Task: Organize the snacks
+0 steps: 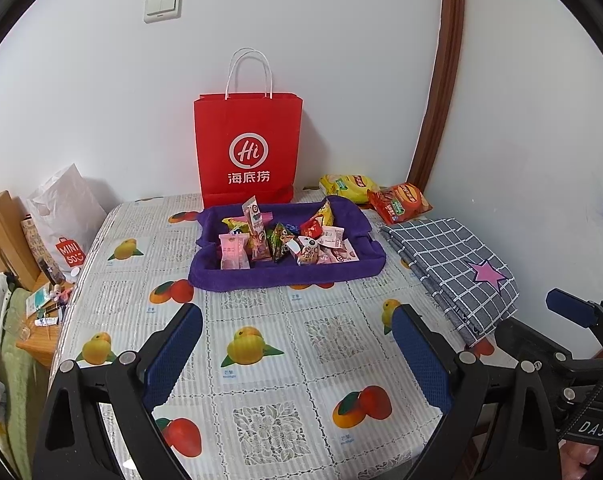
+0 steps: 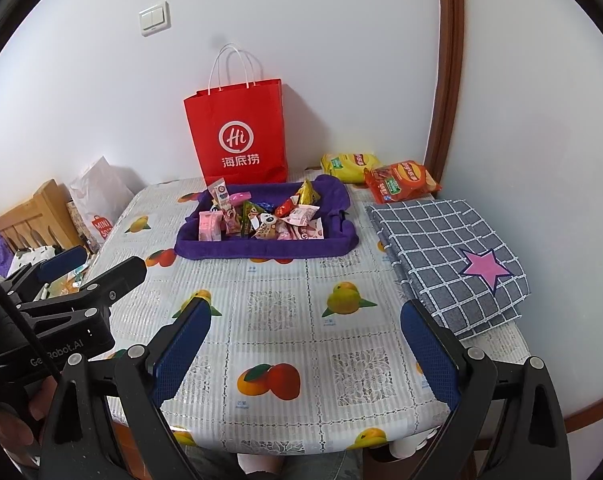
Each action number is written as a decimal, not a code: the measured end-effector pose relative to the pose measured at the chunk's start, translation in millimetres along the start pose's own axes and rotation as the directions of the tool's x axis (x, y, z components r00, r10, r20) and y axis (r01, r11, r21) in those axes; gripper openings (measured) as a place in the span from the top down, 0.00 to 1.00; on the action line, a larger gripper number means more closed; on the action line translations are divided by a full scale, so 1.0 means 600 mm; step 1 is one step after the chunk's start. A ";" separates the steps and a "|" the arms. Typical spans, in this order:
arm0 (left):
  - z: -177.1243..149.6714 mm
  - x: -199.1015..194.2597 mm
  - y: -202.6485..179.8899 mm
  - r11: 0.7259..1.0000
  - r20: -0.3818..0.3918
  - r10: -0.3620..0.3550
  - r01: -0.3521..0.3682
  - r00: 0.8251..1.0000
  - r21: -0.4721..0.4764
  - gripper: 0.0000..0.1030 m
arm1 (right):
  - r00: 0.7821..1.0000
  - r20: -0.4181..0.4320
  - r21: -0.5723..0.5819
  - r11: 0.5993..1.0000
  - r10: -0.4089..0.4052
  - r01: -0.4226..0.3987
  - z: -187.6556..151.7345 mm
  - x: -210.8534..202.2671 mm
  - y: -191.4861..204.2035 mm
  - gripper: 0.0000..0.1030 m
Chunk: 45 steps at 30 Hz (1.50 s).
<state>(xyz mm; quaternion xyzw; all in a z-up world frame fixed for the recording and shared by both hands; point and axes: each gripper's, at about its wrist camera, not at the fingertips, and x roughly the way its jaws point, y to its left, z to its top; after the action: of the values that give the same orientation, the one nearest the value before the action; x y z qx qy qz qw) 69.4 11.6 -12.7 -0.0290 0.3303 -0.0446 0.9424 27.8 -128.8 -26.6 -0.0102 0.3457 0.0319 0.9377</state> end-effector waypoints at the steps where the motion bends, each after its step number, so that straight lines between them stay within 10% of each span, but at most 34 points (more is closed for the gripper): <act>1: 0.000 0.000 0.000 1.000 0.000 0.000 0.000 1.000 0.001 0.07 | 1.000 0.000 0.000 1.000 -0.002 0.002 0.000 0.000 0.000 0.08; 45: 0.000 -0.001 0.000 1.000 -0.004 -0.008 0.008 1.000 0.003 0.07 | 1.000 0.012 -0.009 1.000 0.003 -0.003 -0.002 -0.007 0.006 0.08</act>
<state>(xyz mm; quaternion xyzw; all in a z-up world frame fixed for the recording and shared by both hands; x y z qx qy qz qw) 69.0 11.9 -12.6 -0.0289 0.3321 -0.0488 0.9415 23.5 -125.4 -24.8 -0.0135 0.3399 0.0350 0.9397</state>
